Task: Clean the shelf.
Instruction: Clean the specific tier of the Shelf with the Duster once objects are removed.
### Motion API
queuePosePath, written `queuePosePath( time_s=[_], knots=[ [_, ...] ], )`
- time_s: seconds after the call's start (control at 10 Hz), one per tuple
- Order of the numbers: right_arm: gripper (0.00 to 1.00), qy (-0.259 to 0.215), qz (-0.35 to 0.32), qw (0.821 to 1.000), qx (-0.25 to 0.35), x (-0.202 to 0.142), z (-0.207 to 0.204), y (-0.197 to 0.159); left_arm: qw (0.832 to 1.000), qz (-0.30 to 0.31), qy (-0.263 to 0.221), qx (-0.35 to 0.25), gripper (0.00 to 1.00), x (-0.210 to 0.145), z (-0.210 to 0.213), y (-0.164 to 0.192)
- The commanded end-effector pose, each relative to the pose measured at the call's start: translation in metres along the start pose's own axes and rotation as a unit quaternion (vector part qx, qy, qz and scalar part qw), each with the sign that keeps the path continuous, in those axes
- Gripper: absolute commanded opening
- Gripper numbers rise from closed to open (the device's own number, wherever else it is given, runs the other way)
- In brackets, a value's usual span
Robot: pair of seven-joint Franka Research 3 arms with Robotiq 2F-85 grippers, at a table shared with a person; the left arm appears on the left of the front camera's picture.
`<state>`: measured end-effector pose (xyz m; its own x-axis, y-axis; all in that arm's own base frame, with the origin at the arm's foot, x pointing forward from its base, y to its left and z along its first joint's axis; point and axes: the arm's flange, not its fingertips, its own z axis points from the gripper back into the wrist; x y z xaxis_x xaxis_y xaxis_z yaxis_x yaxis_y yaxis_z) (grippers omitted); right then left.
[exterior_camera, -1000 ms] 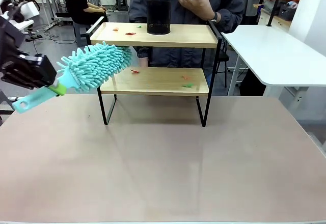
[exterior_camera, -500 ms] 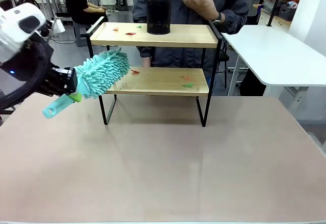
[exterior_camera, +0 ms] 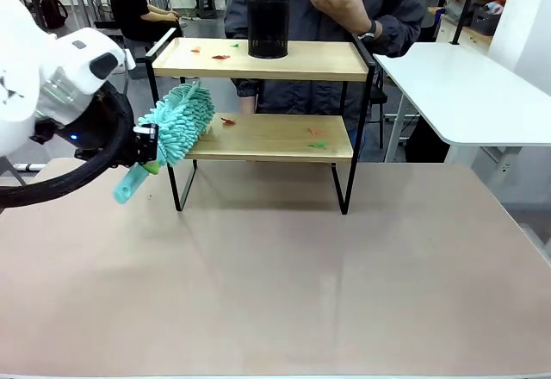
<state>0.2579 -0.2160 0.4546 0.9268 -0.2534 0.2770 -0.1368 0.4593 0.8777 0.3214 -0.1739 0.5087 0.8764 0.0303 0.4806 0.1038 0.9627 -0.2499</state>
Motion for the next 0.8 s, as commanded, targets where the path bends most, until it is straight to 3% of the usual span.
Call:
queuePosePath(
  time_s=[0.0,0.7],
  knots=[
    [1.0,-0.008,0.013,1.0,0.011,0.002,-0.001,0.001,0.999,0.029,-0.03,0.014,0.12,-0.007,-0.018,-0.001],
    [1.0,-0.008,0.013,1.0,0.011,0.002,-0.001,0.001,0.999,-0.019,-0.033,-0.015,0.12,0.022,-0.047,-0.051]
  ],
)
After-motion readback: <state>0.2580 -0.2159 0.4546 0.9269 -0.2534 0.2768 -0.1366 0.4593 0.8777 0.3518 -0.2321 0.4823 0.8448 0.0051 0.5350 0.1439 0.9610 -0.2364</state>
